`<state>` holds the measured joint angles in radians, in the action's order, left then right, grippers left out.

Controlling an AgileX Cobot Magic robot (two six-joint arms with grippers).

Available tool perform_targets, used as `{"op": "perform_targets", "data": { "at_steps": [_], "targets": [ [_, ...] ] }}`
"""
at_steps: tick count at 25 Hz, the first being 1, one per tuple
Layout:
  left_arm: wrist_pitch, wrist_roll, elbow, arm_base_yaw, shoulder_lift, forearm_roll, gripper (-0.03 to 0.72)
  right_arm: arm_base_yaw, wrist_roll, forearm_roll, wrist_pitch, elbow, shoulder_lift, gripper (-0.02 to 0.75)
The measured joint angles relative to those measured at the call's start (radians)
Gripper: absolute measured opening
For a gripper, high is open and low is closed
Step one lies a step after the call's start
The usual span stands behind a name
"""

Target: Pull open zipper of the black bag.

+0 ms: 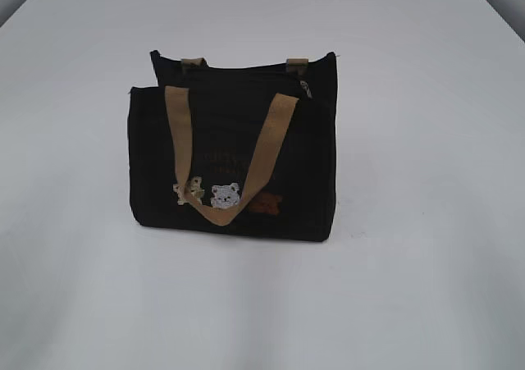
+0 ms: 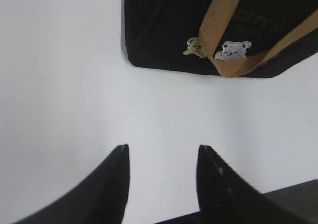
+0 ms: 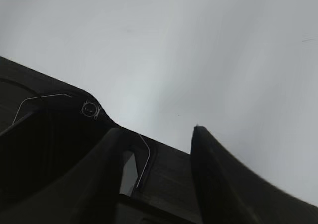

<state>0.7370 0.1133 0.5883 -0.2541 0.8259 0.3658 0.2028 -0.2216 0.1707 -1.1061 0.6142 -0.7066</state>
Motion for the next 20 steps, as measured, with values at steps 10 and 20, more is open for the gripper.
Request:
{"op": "perform_targets", "data": {
  "at_steps": [10, 20],
  "targets": [
    [0.280, -0.083, -0.008, 0.000, -0.539, -0.276, 0.323, 0.000, 0.000, -0.032, 0.011, -0.125, 0.226, 0.347],
    [0.323, -0.083, -0.061, 0.000, -0.831, -0.305, 0.300, 0.000, 0.000, -0.032, 0.011, -0.126, 0.487, 0.347]
  ]
}}
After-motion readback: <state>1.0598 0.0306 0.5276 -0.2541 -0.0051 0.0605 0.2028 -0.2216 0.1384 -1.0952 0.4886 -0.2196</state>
